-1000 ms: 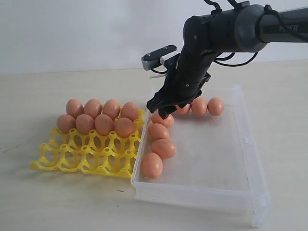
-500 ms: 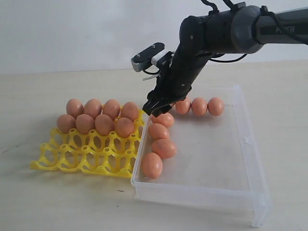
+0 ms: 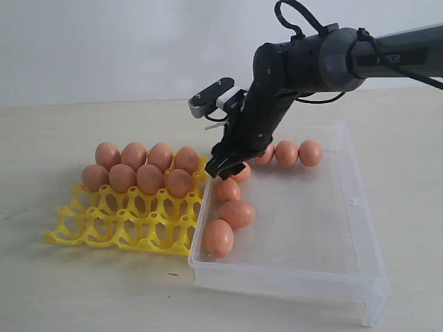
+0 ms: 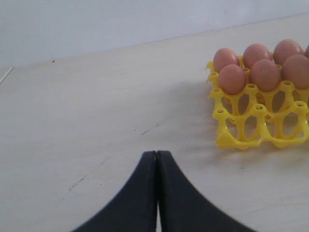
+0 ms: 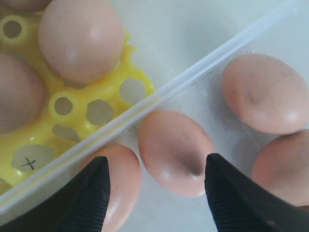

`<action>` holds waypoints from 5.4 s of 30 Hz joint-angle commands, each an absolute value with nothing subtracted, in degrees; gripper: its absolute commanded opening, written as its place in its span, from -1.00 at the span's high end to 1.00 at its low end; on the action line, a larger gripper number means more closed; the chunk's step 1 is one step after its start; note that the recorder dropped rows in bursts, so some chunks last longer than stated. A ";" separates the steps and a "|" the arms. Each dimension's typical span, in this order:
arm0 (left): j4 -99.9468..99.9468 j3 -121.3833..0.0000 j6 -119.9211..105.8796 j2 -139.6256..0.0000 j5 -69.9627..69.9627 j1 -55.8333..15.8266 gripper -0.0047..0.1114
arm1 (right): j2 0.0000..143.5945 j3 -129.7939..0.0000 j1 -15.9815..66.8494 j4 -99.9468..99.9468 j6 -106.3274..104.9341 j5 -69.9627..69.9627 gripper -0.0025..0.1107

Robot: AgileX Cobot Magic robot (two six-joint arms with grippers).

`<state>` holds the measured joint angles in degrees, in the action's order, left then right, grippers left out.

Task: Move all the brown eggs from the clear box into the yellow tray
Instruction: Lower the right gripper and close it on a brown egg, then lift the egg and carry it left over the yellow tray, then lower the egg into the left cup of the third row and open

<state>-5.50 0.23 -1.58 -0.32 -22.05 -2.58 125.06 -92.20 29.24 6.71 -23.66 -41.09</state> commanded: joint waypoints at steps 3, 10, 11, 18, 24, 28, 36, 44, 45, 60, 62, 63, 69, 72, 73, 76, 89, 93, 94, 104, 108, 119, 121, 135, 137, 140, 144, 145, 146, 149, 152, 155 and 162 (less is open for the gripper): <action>-5.44 0.00 -1.32 0.00 -21.69 -2.86 0.92 | 127.69 -92.36 29.32 6.02 -24.38 -40.22 -0.04; -5.44 0.00 -1.32 0.00 -21.69 -2.86 0.92 | 130.04 -92.36 29.43 6.02 -24.38 -38.07 -0.04; -5.44 0.00 -1.32 0.00 -21.69 -2.86 0.92 | 130.04 -92.36 29.54 6.02 -24.38 -37.64 -0.04; -5.44 0.00 -1.32 0.00 -21.69 -2.86 0.92 | 130.04 -92.36 29.95 5.89 -23.95 -37.06 -0.04; -5.44 0.00 -1.32 0.00 -21.69 -2.86 0.92 | 129.02 -92.36 29.95 4.96 -23.95 -36.24 -0.04; -5.44 0.00 -1.32 0.00 -21.69 -2.86 0.92 | 127.96 -92.36 29.95 4.38 -23.95 -32.72 -0.04; -5.44 0.00 -1.32 0.00 -21.69 -2.86 0.92 | 128.07 -92.36 29.95 4.49 -23.95 -28.83 -0.15; -5.44 0.00 -1.32 0.00 -21.69 -2.86 0.92 | 128.30 -92.36 29.95 4.49 -23.95 -26.52 -0.14; -5.44 0.00 -1.32 0.00 -21.69 -2.86 0.92 | 128.42 -92.36 29.95 4.49 -23.95 -26.52 -0.14; -5.44 0.00 -1.32 0.00 -21.69 -2.86 0.92 | 125.87 -92.36 29.95 4.49 -18.85 -29.98 0.96; -5.44 0.00 -1.32 0.00 -21.69 -2.86 0.92 | 123.77 -92.36 29.95 4.18 -18.85 -29.86 0.96; -5.44 0.00 -1.32 0.00 -21.69 -2.86 0.92 | 123.20 -92.36 29.95 4.16 -18.85 -29.86 0.96; -5.44 0.00 -1.32 0.00 -21.69 -2.86 0.92 | 119.03 -90.19 29.95 5.35 -18.85 -27.60 0.96; -5.44 0.00 -1.32 0.00 -21.69 -2.86 0.92 | 115.56 -84.82 29.95 8.10 -18.85 -21.98 0.96; -5.44 0.00 -1.32 0.00 -21.69 -2.86 0.92 | 114.06 -82.41 29.95 10.43 -18.85 -19.49 0.96; -5.44 0.00 -1.32 0.00 -21.69 -2.86 0.92 | 109.63 -75.18 30.53 16.67 -20.50 -11.15 0.96; -5.44 0.00 -1.32 0.00 -21.69 -2.86 0.92 | 101.94 -63.27 44.41 20.90 -18.67 9.46 0.96; -5.44 0.00 -1.32 0.00 -21.69 -2.86 0.92 | 104.18 -63.27 48.87 19.11 -12.47 18.36 0.96; -5.44 0.00 -1.32 0.00 -21.69 -2.86 0.92 | 105.02 -63.27 49.67 17.56 -10.07 20.11 0.96; -5.44 0.00 -1.32 0.00 -21.69 -2.86 0.92 | 116.31 -63.64 51.06 -6.43 14.25 38.90 0.96; -5.44 0.00 -1.32 0.00 -21.69 -2.86 0.92 | 119.99 -66.02 51.06 -7.23 9.34 33.79 0.96; -5.44 0.00 -1.32 0.00 -21.69 -2.86 0.92 | 126.30 -76.43 50.95 -14.57 10.56 29.19 0.96; -5.44 0.00 -1.32 0.00 -21.69 -2.86 0.92 | 127.54 -77.71 50.95 -14.57 10.71 29.04 0.96; -5.44 0.00 -1.32 0.00 -21.69 -2.86 0.92 | 133.21 -83.86 50.95 -15.63 13.32 26.11 0.96; -5.44 0.00 -1.32 0.00 -21.69 -2.86 0.92 | 133.75 -83.86 50.95 -15.63 13.32 26.11 0.96; -5.44 0.00 -1.32 0.00 -21.69 -2.86 0.92 | 133.94 -83.86 50.95 -15.63 13.32 26.00 0.96; -5.44 0.00 -1.32 0.00 -21.69 -2.86 0.92 | 133.94 -83.86 50.95 -15.63 13.20 26.03 0.96; -5.44 0.00 -1.32 0.00 -21.69 -2.86 0.92 | 133.94 -83.86 50.95 -15.63 13.20 26.03 0.96; -5.44 0.00 -1.32 0.00 -21.69 -2.86 0.92 | 133.94 -83.86 50.95 -15.63 13.20 26.03 0.96; -5.44 0.00 -1.32 0.00 -21.69 -2.86 0.92 | 133.94 -83.86 50.95 -15.63 13.20 25.78 0.96; -5.44 0.00 -1.32 0.00 -21.69 -2.86 0.92 | 133.94 -84.11 50.95 -15.63 13.20 24.97 0.96; -5.44 0.00 -1.32 0.00 -21.69 -2.86 0.92 | 133.94 -86.10 51.33 -15.63 13.47 20.57 0.96; -5.44 0.00 -1.32 0.00 -21.69 -2.86 0.92 | 133.94 -88.96 51.33 -16.64 13.47 19.66 0.96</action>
<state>-5.50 0.23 -1.58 -0.32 -22.05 -2.58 134.19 -88.24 51.12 -16.15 13.22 19.41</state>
